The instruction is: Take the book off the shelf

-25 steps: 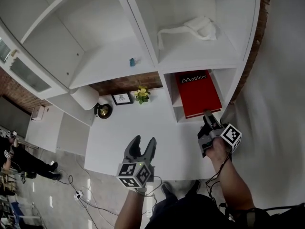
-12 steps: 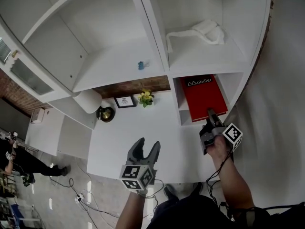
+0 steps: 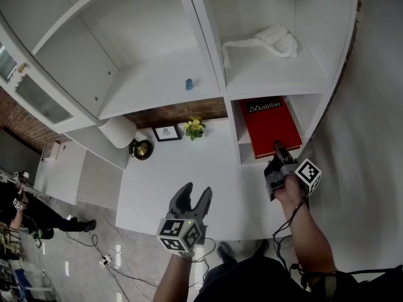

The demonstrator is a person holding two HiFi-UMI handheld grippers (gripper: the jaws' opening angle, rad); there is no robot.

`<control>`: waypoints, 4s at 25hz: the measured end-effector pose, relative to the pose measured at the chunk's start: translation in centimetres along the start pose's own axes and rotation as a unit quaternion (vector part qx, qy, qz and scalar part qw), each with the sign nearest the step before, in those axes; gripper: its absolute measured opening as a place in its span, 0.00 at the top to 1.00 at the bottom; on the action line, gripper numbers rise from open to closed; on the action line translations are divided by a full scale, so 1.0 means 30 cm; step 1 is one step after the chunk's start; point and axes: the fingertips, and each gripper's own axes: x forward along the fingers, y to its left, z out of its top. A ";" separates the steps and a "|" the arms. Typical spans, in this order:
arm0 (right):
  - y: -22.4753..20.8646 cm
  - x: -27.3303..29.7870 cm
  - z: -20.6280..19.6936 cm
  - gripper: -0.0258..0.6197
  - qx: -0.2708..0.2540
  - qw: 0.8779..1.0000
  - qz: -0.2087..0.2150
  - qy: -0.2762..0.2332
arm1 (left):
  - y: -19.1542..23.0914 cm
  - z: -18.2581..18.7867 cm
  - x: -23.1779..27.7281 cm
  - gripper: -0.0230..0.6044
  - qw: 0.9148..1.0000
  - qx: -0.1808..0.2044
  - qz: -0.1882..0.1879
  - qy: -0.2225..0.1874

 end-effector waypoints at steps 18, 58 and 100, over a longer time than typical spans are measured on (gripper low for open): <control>0.076 -0.118 -0.044 0.70 -0.018 0.998 0.053 0.007 | -0.013 -0.039 -0.070 0.59 1.000 -0.003 -0.018 0.006; -0.346 -0.776 -0.263 0.70 -0.032 0.999 0.009 0.008 | -0.113 -0.491 -0.028 0.60 0.979 -0.025 -0.142 0.146; -0.756 -0.702 -0.333 0.66 -0.019 0.976 -0.199 0.088 | -0.118 -0.666 0.016 0.60 0.965 -0.025 -0.139 0.220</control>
